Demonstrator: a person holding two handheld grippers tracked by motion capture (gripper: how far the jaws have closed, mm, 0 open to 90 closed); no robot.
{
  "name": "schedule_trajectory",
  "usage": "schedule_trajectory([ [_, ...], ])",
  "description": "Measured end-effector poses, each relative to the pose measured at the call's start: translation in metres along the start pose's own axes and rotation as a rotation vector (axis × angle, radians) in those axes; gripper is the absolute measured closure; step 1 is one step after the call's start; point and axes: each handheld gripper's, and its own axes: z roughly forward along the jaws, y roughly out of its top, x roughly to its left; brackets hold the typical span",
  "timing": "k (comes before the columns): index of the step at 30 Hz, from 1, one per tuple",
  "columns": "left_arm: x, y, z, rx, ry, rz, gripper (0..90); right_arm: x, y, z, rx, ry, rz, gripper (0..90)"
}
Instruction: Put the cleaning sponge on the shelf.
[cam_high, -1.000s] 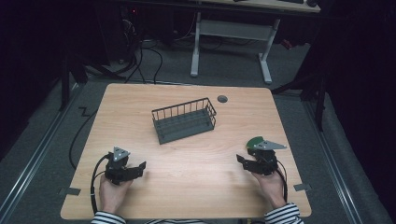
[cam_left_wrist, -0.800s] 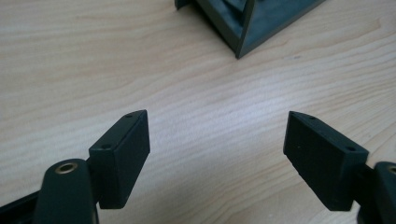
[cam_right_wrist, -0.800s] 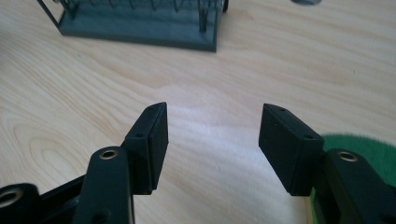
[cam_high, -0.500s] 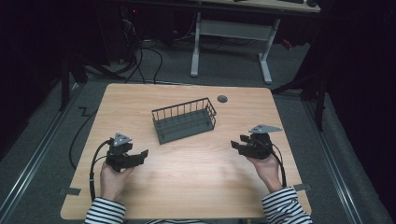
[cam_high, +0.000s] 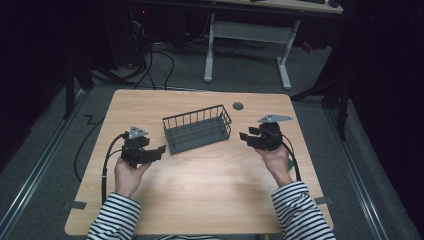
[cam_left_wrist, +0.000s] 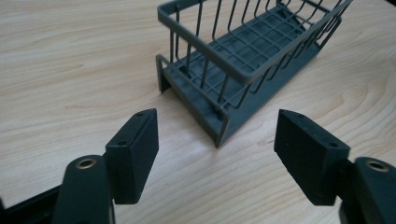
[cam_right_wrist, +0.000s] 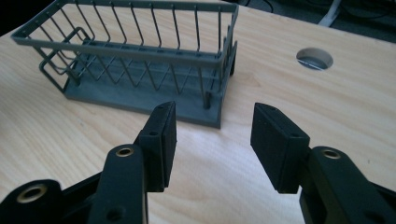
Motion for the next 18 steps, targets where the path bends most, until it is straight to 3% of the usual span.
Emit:
schedule_trajectory([
  [9, 0.0, 0.027, 0.007, -0.012, 0.027, 0.009, 35.7, 0.004, 0.028, 0.023, 0.008, 0.0, -0.019, 54.7],
  [16, 0.004, 0.041, 0.018, -0.017, 0.043, -0.005, 39.8, 0.001, 0.045, 0.041, 0.021, -0.015, -0.004, 57.3],
  [18, 0.003, 0.043, 0.022, -0.01, 0.071, 0.014, 40.8, -0.001, 0.049, 0.049, 0.031, -0.032, 0.008, 57.7],
])
